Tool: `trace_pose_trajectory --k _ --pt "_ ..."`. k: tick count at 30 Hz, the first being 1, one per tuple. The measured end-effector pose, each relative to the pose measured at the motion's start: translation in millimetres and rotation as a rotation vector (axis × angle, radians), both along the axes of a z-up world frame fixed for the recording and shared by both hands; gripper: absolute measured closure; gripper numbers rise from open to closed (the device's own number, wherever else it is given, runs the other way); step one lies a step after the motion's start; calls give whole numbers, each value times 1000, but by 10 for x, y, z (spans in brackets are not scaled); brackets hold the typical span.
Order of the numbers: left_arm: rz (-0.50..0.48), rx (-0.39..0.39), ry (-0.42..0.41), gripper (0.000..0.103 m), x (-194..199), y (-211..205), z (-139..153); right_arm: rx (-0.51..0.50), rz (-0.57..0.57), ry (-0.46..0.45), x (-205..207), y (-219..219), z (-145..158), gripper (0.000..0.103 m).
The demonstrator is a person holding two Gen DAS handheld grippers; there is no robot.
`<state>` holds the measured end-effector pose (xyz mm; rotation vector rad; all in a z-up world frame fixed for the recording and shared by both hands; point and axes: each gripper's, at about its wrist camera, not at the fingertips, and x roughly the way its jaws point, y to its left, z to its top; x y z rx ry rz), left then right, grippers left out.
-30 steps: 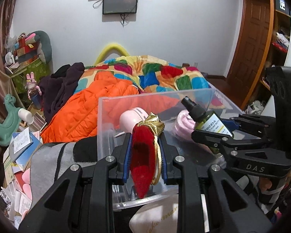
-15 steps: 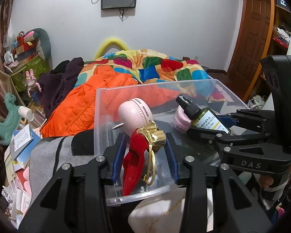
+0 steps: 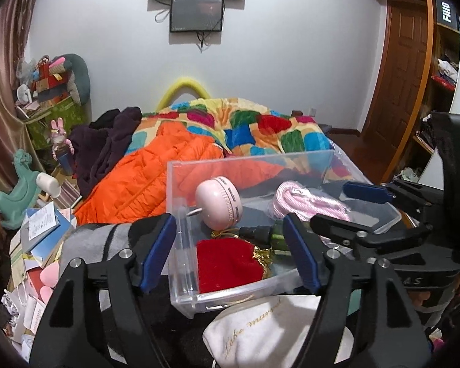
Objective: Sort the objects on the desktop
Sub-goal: 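Open both grippers to drop the pouch and bottle into the box, then grasp the white drawstring bag with the left gripper while the right grasps the mint-green tube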
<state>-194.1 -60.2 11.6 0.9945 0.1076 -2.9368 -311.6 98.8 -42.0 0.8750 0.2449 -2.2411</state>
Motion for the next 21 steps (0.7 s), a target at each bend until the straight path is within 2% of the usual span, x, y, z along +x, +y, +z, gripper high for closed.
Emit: trace_pose_trajectory --k 2,7,12,21 --pt "5 -3 14 28 49 6 46 -19 -14 26 63 72 77 25" --pt "23 -18 48 11 195 16 142 -56 -31 49 157 246 213 22" --pt "31 -39 61 10 352 34 224 -76 -21 60 284 414 270 19" --pt "39 -27 66 7 592 20 249 -68 -40 96 517 664 214 19"
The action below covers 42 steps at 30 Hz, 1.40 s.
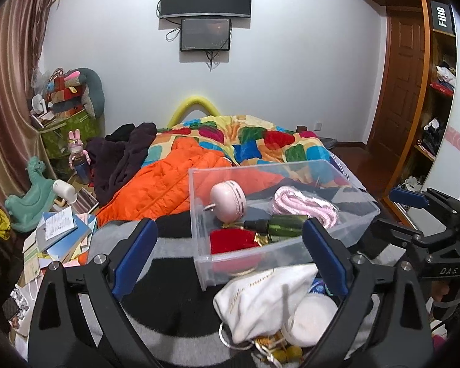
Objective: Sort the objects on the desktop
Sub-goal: 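Grasp the white drawstring bag with the left gripper while the right grasps the mint-green tube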
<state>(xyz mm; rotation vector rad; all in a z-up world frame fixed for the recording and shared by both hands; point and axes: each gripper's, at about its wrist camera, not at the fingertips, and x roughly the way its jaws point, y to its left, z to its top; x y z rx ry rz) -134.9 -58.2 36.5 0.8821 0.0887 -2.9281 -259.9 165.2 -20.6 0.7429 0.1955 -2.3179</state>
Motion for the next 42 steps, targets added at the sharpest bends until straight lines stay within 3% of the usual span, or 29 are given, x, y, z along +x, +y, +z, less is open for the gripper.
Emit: trace_pose_trajectory --k 13,20,27,42 --pt "-45 14 -104 6 224 77 -421 46 1 -62 184 122 -473 19" --pt "-92 21 -210 6 105 161 -712 52 -25 -174 105 219 -744 19" --pt "-90 31 -276 6 -43 203 -878 64 -14 -190 132 182 -843 19" --pt "-78 215 -317 1 -323 133 -1000 136 -13 -149 154 -116 -932 19"
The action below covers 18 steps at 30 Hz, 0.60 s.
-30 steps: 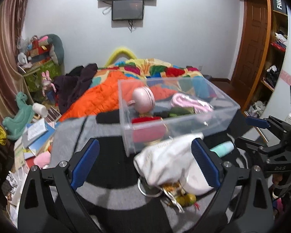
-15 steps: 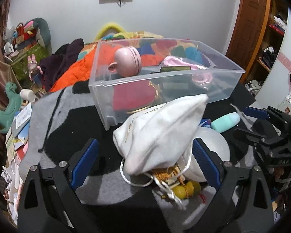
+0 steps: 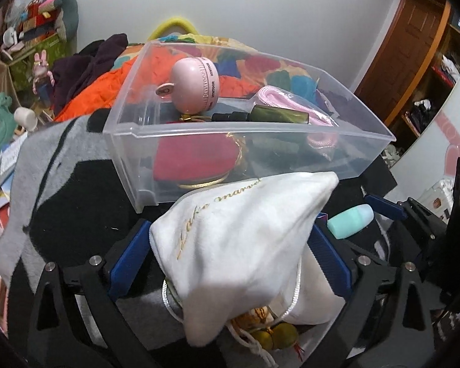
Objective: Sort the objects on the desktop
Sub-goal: 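Grasp the white drawstring bag with the left gripper while the right grasps the mint-green tube, then carry the white bag and mint-green tube over the clear box with both grippers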
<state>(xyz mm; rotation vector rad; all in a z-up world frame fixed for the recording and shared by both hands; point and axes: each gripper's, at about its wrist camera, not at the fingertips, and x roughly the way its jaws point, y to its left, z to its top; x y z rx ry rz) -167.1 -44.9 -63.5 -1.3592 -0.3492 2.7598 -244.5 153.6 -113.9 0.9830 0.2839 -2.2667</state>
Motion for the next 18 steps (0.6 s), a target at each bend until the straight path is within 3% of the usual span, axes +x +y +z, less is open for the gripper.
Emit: trace_pose_trajectory --k 2,5,9,12,18 --pt "8 27 -6 1 -5 -25 -31 20 3 7 8 -31 -5 20" --pt "14 50 -9 0 -22 -36 -55 35 15 18 35 -41 -4 29" --pt "21 -1 29 1 -3 -6 -17 16 19 11 43 5 9 33" --pt "-15 -44 62 20 55 20 49 -7 23 -2 37 65 19 33" --pt "-45 -41 62 40 155 -79 90 -56 21 -31 11 207 63 33"
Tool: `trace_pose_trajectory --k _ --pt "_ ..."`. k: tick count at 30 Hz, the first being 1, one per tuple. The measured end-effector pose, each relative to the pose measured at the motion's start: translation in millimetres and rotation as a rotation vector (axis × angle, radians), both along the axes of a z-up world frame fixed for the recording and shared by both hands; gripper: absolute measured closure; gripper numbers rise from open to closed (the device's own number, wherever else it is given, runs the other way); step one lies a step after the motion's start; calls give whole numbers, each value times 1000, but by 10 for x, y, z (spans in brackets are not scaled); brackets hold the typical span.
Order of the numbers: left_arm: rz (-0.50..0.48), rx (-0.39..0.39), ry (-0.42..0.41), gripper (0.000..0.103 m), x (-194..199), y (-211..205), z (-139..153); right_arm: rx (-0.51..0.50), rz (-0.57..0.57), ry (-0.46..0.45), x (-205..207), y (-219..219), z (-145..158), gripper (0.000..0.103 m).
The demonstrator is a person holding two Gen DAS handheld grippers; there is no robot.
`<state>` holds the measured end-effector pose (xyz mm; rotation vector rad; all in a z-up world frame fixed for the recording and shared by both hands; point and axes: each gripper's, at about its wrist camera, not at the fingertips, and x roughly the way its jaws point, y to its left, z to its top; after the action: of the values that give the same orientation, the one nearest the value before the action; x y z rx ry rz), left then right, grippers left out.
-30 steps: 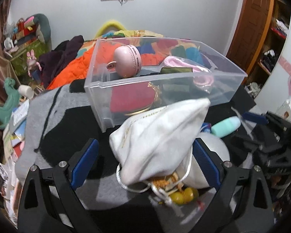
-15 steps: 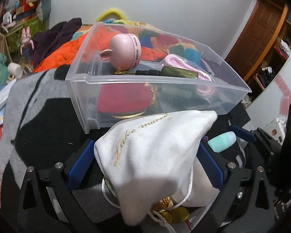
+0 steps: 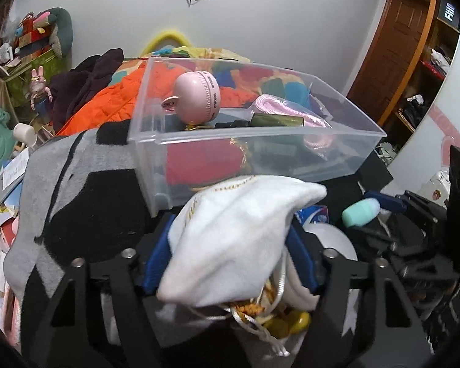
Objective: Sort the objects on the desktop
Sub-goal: 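Carry the white bag and mint-green tube over the clear box with both grippers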
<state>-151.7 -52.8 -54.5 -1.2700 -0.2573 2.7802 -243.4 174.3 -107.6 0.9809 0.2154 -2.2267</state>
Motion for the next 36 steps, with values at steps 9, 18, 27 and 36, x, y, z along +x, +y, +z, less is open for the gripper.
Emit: trace_pose_trajectory --k 9,18,27,36 --pt "45 -12 23 52 316 -212 108 -73 -25 -13 -37 132 131 33" --pt "75 33 89 53 539 -375 338 -126 -20 12 -44 207 315 33" --pt "89 47 171 53 529 -407 626 -171 -4 77 -38 193 579 33" --pt "69 73 228 53 279 -374 847 -191 -3 124 -207 57 738 33"
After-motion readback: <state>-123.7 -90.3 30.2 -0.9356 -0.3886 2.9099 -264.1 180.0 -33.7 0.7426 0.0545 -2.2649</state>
